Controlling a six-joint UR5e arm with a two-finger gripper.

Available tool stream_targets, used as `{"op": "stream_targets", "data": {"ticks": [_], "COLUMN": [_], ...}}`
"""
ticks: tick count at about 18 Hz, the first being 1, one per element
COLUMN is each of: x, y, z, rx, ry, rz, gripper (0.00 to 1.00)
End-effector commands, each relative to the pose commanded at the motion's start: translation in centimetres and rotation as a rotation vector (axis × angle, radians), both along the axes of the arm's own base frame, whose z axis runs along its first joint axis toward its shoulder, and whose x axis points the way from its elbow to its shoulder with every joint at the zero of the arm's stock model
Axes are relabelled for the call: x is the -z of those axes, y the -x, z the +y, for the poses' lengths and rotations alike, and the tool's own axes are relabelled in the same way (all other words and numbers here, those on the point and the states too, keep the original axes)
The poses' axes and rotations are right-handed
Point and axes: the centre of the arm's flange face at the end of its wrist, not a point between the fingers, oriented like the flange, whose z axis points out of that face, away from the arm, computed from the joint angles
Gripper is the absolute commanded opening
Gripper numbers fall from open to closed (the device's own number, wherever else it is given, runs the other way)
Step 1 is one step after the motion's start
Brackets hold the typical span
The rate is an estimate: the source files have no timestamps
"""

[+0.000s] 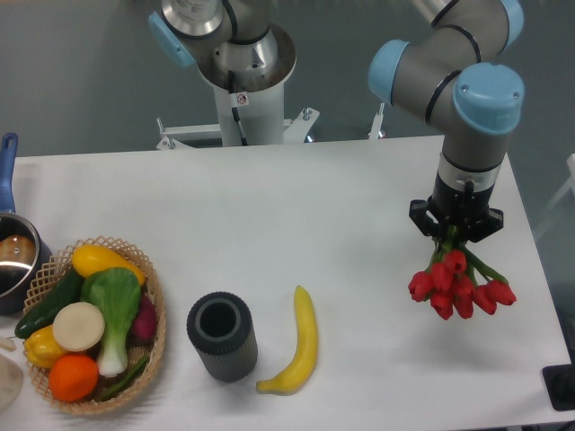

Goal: Insert the flowers into the vase
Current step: 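Lift the red tulip bunch with the gripper and start moving toward the vase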

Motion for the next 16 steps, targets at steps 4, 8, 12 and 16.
{"op": "stream_targets", "data": {"ticks": [4,8,12,16], "x": [-2.8,-7.6,-11.1,-13.9], "y": [-1.0,-3.4,-5.8,-7.9], "z": [0.6,1.5,3.3,5.3], "rx": [0.004,0.004,0.047,0.052], "ry": [-0.05,-0.219,-0.417,-0.643], "rz": [0.029,0.037,0.017,-0.058], "gripper": [0.0,0.0,0.0,0.0]}}
